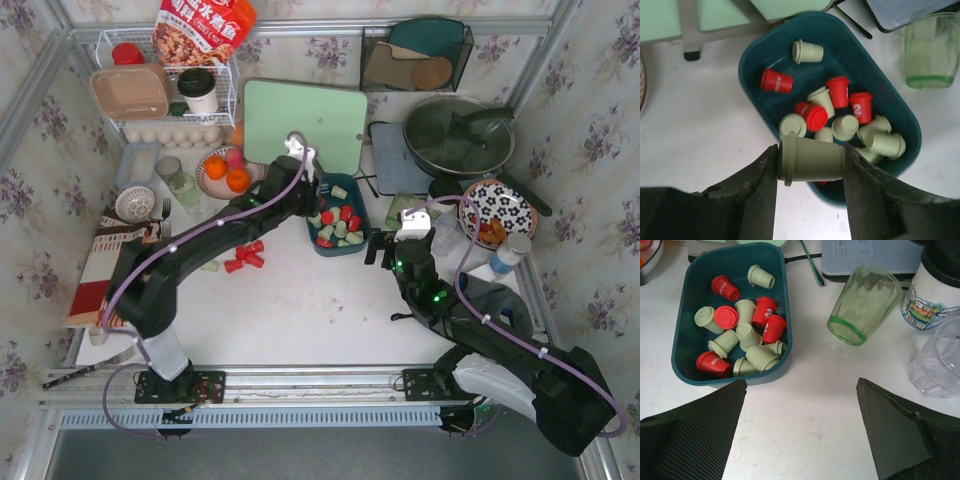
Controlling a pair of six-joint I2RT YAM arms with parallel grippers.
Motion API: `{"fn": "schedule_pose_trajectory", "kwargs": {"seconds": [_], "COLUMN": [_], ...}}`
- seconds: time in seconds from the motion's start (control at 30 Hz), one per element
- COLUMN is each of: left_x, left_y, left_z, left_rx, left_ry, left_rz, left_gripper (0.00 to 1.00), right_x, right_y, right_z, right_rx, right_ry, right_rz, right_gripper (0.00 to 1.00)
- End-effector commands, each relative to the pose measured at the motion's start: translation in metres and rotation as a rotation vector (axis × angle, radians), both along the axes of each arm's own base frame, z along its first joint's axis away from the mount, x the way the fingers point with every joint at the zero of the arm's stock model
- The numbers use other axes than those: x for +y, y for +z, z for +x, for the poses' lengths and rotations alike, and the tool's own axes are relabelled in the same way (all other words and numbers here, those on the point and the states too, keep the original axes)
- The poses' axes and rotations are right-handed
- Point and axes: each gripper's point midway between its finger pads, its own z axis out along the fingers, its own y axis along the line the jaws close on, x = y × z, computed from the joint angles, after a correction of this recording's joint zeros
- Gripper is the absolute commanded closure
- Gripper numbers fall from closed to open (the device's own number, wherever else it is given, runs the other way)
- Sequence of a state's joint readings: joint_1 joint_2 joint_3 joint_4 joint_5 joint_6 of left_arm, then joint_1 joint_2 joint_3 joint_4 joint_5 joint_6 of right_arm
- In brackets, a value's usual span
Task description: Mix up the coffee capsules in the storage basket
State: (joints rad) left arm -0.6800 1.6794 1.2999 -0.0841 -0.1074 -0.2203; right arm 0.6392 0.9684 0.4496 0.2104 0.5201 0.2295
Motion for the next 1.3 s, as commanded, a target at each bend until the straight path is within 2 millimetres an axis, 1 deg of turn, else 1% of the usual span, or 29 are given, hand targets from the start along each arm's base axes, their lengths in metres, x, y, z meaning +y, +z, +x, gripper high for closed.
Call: {"fn": "schedule_pose_trajectory", "kwargs": {"seconds": [0.0,0.13,0.27,0.37,0.4,0.43,0.5,0.53,0.57,0.63,0.7,0.77,0.83,0.93,1.0,1.03,1.17,1.27], "left_x": [-0.033,-0.056,-0.075,-0.083,-0.084,-0.083,-0.079,-0.075,-0.072,-0.061,-0.046,-0.023,0.007,0.059,0.087,0.1,0.14,0.16], "left_y": [-0.005,-0.035,-0.054,-0.067,-0.068,-0.069,-0.066,-0.061,-0.055,-0.037,-0.027,-0.013,-0.01,-0.016,-0.021,-0.02,-0.023,-0.03], "left_z": [0.036,0.062,0.081,0.09,0.093,0.095,0.096,0.095,0.095,0.091,0.083,0.073,0.061,0.039,0.022,0.014,-0.014,-0.031], "left_rx": [-0.031,-0.016,-0.019,-0.014,-0.017,-0.022,-0.042,-0.058,-0.073,-0.11,-0.129,-0.147,-0.127,-0.069,-0.044,-0.042,-0.016,0.036], "left_ry": [-0.029,-0.025,-0.036,-0.042,-0.034,-0.023,-0.001,0.01,0.02,0.045,0.076,0.14,0.229,0.394,0.475,0.511,0.595,0.619], "left_rz": [-0.017,-0.019,-0.037,-0.035,-0.036,-0.035,-0.038,-0.04,-0.043,-0.046,-0.033,-0.014,0.052,0.183,0.238,0.257,0.293,0.257], "left_gripper": [0.79,0.78,0.71,0.53,0.44,0.35,0.09,0.03,0.02,0.02,0.02,0.02,0.02,0.0,0.0,0.0,0.0,0.0], "right_x": [-0.001,0.001,0.002,0.002,0.003,0.003,0.004,0.004,0.004,0.005,0.005,0.006,0.007,0.007,0.007,0.006,0.0,-0.005], "right_y": [0.007,0.007,0.005,0.004,0.004,0.004,0.003,0.003,0.003,0.004,0.004,0.004,0.005,0.005,0.007,0.007,0.014,0.019], "right_z": [0.003,0.004,0.004,0.004,0.005,0.005,0.005,0.005,0.005,0.005,0.005,0.004,0.004,0.003,0.003,0.003,0.001,-0.001], "right_rx": [-0.029,-0.028,-0.024,-0.021,-0.021,-0.02,-0.016,-0.015,-0.015,-0.014,-0.014,-0.012,-0.013,-0.014,-0.015,-0.015,-0.031,-0.052], "right_ry": [-0.019,-0.012,-0.006,-0.001,0.001,0.001,0.004,0.006,0.006,0.011,0.013,0.017,0.02,0.021,0.019,0.017,-0.008,-0.031], "right_rz": [0.021,0.019,0.015,0.014,0.013,0.012,0.01,0.009,0.009,0.011,0.012,0.012,0.015,0.018,0.022,0.023,0.035,0.049], "right_gripper": [0.0,0.0,0.0,0.0,0.0,0.0,0.0,0.0,0.0,0.0,0.0,0.0,0.0,0.0,0.0,0.0,0.0,0.0]}}
